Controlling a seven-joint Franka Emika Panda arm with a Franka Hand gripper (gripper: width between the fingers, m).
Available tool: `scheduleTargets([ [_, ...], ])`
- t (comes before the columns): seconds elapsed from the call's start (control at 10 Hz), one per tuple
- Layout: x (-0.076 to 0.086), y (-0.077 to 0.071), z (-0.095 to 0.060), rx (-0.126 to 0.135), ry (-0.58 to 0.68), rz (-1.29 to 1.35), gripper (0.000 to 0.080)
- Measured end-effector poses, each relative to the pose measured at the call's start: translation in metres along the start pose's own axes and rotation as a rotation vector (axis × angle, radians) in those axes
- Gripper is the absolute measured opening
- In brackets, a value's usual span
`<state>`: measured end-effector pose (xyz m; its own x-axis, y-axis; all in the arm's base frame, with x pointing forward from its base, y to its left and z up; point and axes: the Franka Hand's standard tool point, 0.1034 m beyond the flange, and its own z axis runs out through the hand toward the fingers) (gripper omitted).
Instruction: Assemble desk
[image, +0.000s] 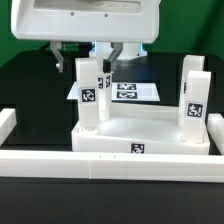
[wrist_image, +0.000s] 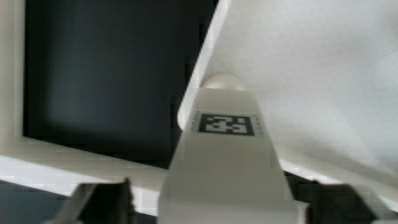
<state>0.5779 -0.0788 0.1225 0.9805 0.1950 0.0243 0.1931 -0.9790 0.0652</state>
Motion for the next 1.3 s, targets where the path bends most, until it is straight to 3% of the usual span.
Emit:
scheduleTargets([
  [0.1,-0.0001,-0.0003,0.0000,0.001,-0.001,0.000,0.0309],
  [0.4,-0.0006,0.0004,0.0004,0.000,-0.002,0.028,0.0292],
  [0.7,-0.0013,0.0004,0.0013,0.004,-0.005,0.272,0.0292],
  [0.8,-0.0036,0.0024,0.0020,0.022,-0.014,0.391,0.0292],
  [1.0,-0.0046,0.0023,0.0023,0.034,-0.021,0.615,0.0292],
  [1.2,-0.0078,0.0052,0.0028,0.070,-0.034,0.852,0.0292],
  [1.3,-0.0070,0.0040,0.0026,0.065,-0.035,0.922,0.0292],
])
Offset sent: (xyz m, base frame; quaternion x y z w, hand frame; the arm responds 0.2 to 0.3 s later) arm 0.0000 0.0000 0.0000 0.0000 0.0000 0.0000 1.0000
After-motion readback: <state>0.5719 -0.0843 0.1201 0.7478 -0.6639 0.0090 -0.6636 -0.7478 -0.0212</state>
